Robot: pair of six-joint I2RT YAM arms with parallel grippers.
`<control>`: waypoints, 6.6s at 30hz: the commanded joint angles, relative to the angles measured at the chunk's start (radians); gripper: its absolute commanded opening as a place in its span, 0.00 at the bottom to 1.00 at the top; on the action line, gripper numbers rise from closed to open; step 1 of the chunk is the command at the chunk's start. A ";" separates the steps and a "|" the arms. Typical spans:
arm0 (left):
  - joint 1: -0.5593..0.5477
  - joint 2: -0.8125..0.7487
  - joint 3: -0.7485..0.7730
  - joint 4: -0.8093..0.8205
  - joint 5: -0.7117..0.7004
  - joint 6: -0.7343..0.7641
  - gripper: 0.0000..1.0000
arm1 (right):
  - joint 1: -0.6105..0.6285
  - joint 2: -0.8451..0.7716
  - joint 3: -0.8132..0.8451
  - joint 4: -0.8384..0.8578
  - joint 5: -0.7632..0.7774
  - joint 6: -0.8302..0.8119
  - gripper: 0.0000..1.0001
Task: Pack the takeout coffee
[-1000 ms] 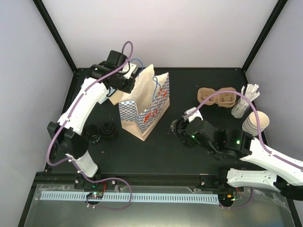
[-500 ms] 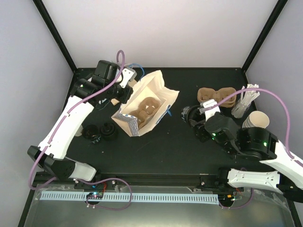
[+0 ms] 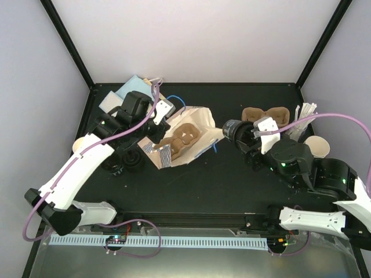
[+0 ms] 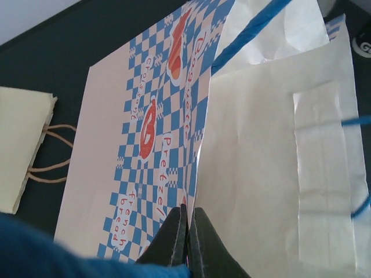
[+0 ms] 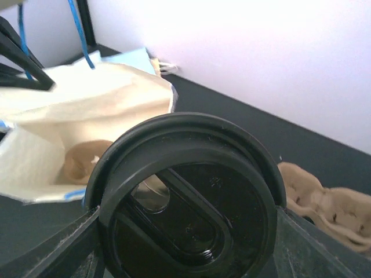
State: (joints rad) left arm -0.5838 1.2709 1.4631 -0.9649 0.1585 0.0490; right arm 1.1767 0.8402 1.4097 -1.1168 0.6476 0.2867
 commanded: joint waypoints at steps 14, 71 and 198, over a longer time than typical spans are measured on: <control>-0.148 -0.048 0.016 0.032 -0.074 0.025 0.02 | 0.001 0.049 -0.145 0.300 -0.407 -0.383 0.62; -0.465 -0.122 0.040 -0.064 -0.034 -0.123 0.02 | 0.421 0.384 -0.635 0.589 -0.027 -0.682 0.60; 0.114 0.396 -0.071 0.165 0.225 -0.369 0.77 | 0.409 0.435 -0.695 0.755 0.120 -0.718 0.57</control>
State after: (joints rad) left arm -0.4786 1.6287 1.3869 -0.8707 0.3275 -0.2928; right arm 1.6012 1.2587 0.7246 -0.4160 0.7418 -0.3962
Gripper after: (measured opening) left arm 0.780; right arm 0.735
